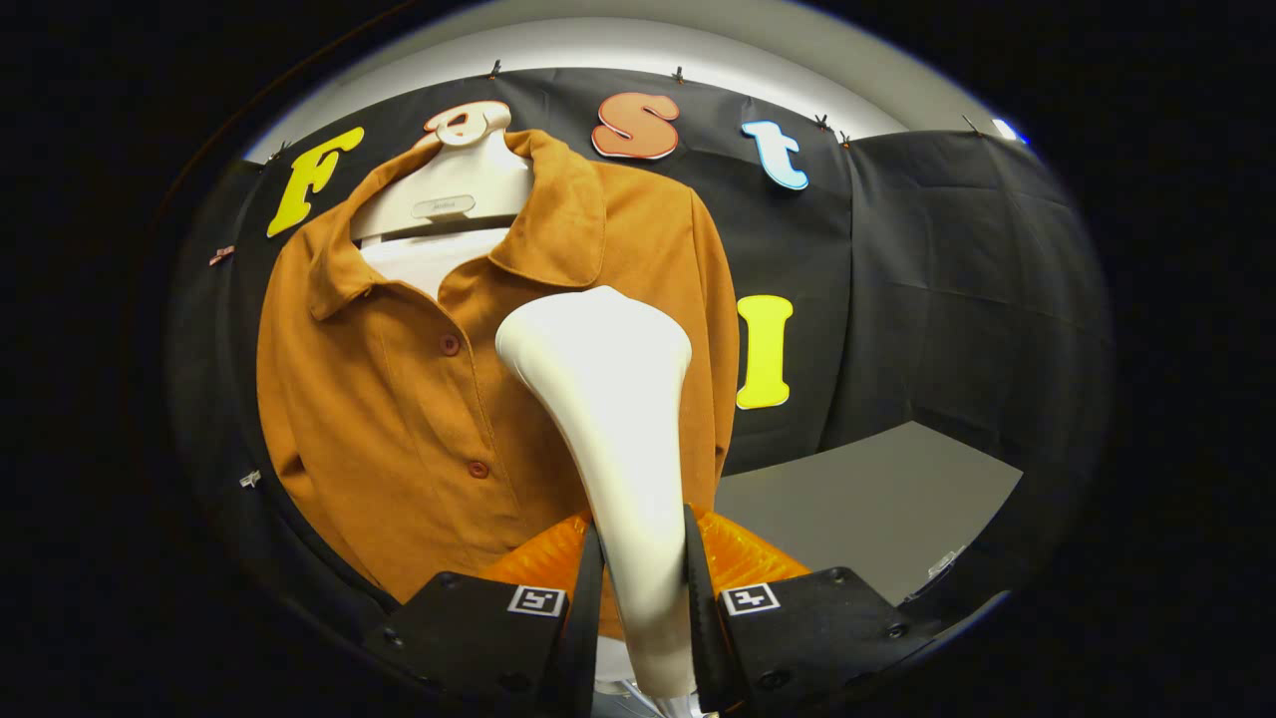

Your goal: Iron the clothes twice with a garment steamer, once on the left side and once on the right side.

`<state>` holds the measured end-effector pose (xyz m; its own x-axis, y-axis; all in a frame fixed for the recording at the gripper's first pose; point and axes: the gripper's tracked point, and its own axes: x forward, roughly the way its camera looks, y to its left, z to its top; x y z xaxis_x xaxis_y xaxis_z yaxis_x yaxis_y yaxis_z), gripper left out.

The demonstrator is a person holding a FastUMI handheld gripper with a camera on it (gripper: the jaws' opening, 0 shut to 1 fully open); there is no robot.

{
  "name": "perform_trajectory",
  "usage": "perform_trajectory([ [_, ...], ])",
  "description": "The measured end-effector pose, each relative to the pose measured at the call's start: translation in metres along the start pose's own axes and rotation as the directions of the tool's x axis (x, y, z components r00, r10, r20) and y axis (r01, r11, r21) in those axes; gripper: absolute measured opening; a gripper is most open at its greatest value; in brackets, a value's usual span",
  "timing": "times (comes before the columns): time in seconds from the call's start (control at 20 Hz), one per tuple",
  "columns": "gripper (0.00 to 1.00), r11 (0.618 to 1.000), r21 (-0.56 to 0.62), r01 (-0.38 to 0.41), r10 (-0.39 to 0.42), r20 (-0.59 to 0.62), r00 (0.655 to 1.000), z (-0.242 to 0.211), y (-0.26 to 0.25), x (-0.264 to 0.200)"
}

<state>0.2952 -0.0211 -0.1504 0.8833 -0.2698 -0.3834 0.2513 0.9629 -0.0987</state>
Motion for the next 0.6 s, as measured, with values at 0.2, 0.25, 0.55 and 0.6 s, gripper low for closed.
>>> perform_trajectory([
  [0.2,0.42,0.999,-0.036,0.013,-0.018,-0.115,0.993,-0.038,0.005,0.019],
  [0.25,0.43,0.999,-0.044,0.015,-0.021,-0.138,0.99,-0.047,0.005,0.022],
  [0.55,0.43,0.998,-0.056,0.022,-0.035,-0.257,0.966,-0.095,0.0,0.029],
  [0.6,0.43,0.998,-0.057,0.022,-0.036,-0.273,0.961,-0.102,-0.001,0.029],
])
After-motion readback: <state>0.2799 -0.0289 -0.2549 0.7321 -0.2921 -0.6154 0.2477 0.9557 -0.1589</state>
